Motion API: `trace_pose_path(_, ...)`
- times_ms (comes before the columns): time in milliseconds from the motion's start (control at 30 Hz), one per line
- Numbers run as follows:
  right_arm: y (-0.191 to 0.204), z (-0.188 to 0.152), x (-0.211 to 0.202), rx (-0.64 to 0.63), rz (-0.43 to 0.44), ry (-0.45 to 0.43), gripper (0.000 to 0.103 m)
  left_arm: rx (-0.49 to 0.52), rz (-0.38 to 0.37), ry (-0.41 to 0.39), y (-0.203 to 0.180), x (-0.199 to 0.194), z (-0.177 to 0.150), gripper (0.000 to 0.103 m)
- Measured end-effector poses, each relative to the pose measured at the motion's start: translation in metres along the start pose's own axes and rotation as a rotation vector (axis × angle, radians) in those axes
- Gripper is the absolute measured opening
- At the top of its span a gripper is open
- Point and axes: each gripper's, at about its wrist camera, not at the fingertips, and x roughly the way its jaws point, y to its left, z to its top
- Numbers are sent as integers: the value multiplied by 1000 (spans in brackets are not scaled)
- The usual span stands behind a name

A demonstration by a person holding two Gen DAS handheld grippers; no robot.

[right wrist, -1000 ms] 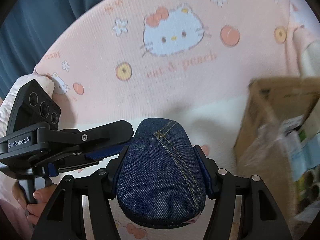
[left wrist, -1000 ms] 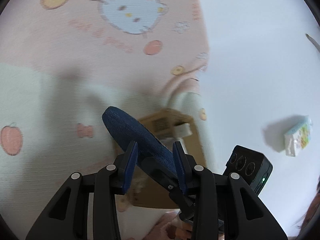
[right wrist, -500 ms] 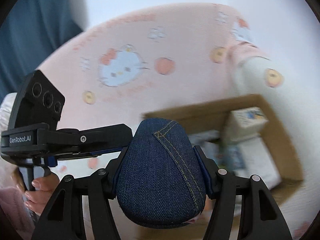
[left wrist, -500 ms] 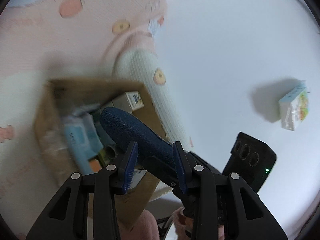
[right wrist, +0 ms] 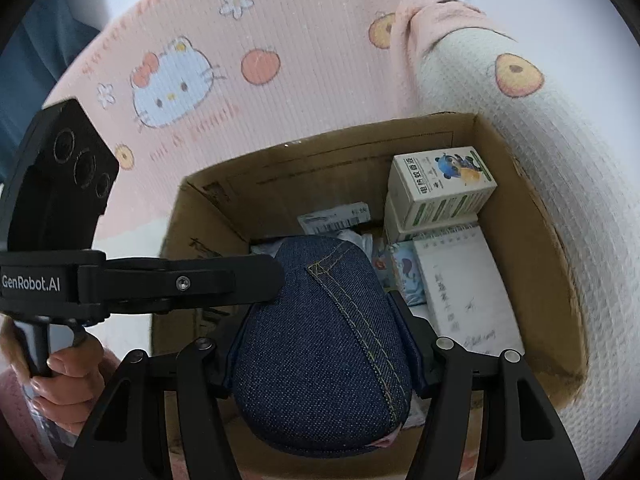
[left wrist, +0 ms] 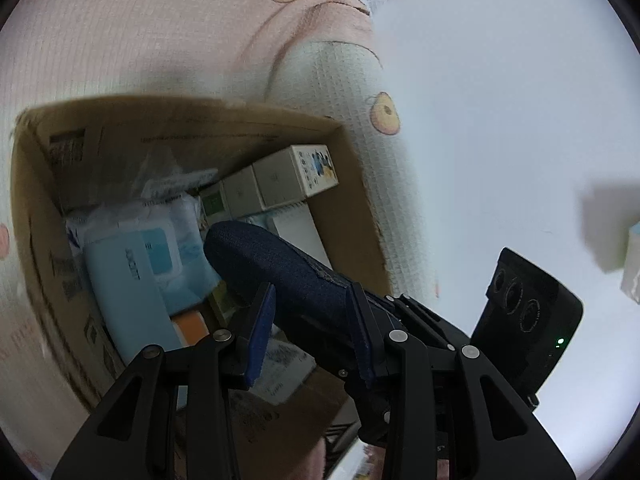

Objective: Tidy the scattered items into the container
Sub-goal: 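Lift the denim case with the right gripper and carry it over the box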

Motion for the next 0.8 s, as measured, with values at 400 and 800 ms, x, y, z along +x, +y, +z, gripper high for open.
trace_pose_path(400,6,-3,44,-235,-20,320,61,58,186,72,9,17,9,40)
trace_pose_path(800,-7,11,42,-271,2,495,63,152,377,142,0,30,5,40)
